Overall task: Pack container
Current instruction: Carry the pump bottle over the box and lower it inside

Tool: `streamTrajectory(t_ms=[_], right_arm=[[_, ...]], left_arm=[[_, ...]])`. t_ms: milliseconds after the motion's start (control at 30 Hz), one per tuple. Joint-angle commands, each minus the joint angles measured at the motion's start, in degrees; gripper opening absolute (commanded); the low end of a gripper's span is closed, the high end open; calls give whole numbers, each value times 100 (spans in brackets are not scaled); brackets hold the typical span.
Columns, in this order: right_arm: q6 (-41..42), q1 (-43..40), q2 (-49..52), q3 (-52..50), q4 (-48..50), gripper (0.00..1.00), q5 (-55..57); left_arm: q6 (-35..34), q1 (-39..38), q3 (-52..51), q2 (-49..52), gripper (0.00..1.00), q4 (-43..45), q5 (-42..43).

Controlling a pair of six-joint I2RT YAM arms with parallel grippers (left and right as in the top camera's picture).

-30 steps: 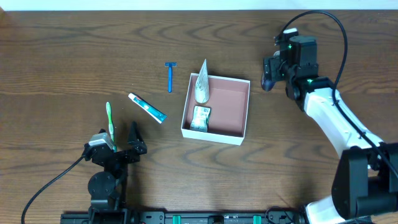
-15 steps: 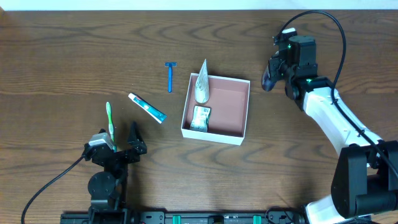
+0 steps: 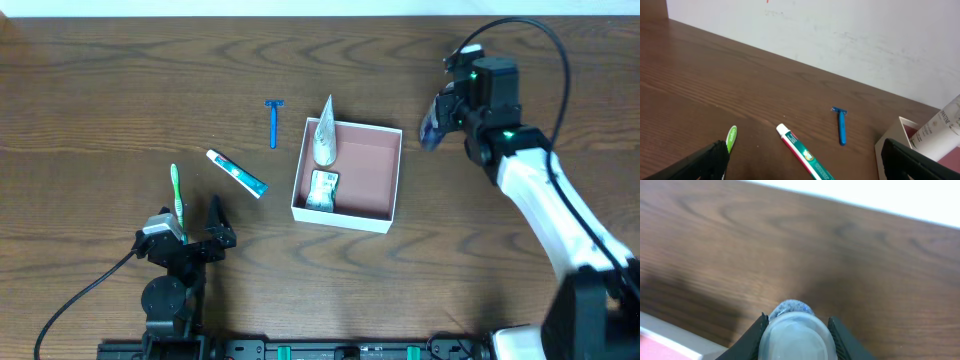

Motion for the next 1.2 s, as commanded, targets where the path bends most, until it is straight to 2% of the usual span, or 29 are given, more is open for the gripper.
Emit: streamTrajectory(t_ms=[0,233,400,600,800,1033,1167], right_arm=[[487,-37,-894,337,-68,13,-501],[1071,-35,-1961,337,-695,13,-1834],[1694,122,-2087,334,-905,13,-2610],[1784,673,-1681,330,-1040,14,-2496],[1786,1141,-1051,330,-741,13,-2190],[1823,1401,-531,330,-446,10,-1572],[1484,1606,-463,330,-415,9,-929]], left_arm=[[55,20,-136,-2,98,-184,-42],[55,20,-136,-2,98,-184,-42],[55,20,-136,-2,98,-184,-42],[55,20,-136,-2,98,-184,-42],[55,20,-136,-2,98,-184,-42],[55,20,-136,-2,98,-184,-42],[55,20,-136,-2,98,-184,-42]])
